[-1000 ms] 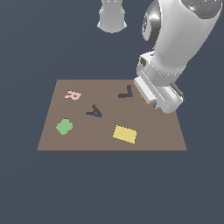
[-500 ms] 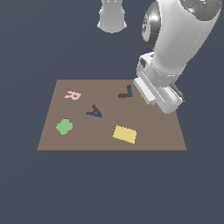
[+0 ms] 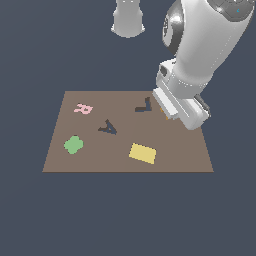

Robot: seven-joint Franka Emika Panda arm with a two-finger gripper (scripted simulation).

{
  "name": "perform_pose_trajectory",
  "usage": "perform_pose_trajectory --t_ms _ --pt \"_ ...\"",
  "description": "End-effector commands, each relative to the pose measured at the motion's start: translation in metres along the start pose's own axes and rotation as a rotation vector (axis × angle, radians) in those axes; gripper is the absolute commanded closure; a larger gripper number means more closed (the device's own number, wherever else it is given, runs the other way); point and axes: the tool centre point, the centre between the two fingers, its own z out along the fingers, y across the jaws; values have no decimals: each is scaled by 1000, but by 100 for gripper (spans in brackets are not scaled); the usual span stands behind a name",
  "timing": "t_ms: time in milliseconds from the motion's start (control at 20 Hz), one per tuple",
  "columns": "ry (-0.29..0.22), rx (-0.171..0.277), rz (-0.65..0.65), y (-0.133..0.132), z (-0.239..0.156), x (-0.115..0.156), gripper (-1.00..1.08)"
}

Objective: Insert a designated object into the corresponding slot on a board.

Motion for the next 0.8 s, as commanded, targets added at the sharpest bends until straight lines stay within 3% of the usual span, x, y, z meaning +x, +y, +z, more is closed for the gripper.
perform_pose_trajectory --t_ms 0,350,750 --pt "0 0 16 -1 0 4 108" --pt "0 1 155 -12 -1 34 108" --pt "0 2 468 -18 -4 107 108"
